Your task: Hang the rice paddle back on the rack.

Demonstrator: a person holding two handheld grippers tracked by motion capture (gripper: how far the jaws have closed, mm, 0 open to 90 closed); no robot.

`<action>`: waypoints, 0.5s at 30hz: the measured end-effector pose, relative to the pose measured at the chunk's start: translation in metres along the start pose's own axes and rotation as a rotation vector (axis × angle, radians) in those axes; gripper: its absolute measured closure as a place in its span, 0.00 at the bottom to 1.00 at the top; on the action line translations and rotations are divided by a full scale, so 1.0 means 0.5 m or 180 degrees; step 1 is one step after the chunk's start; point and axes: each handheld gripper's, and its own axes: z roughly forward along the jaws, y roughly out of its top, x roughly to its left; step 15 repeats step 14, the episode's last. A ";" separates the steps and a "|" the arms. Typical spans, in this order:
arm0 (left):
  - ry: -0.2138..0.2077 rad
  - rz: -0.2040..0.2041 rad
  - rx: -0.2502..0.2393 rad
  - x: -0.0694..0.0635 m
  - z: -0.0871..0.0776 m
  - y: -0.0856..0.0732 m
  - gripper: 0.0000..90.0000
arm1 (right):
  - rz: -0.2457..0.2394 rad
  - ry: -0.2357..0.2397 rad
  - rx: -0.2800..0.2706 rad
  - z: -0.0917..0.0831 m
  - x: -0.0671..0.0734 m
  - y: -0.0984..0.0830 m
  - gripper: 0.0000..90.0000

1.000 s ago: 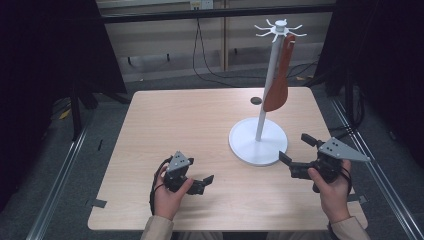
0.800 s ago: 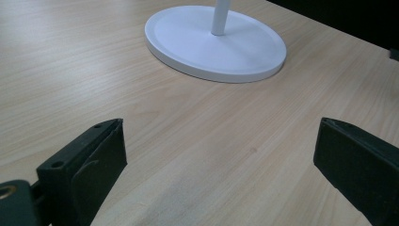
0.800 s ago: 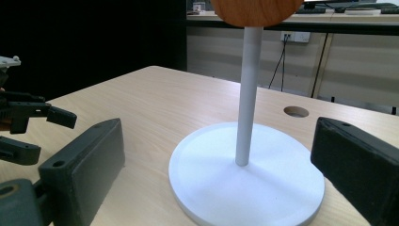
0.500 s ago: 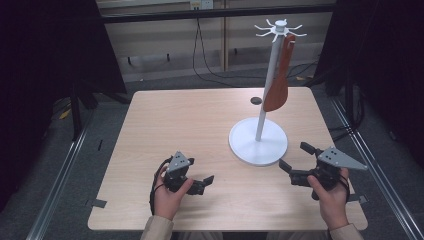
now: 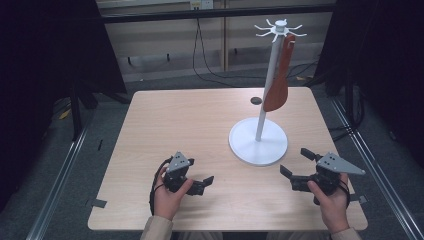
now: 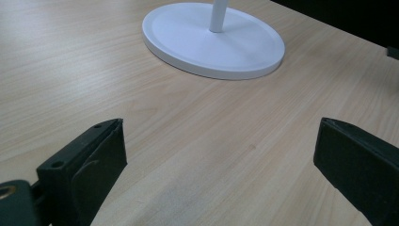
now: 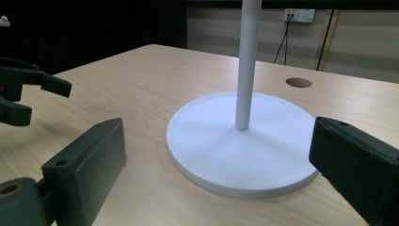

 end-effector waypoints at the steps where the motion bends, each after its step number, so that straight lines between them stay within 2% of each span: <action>1: 0.0000 0.0000 -0.0001 0.000 0.000 0.000 0.03 | -0.0070 0.0002 0.0049 -0.001 -0.002 -0.004 0.05; 15: -0.0019 -0.0028 0.0029 0.002 0.002 -0.003 0.03 | -0.0019 -0.0014 0.0112 -0.001 -0.011 -0.020 0.05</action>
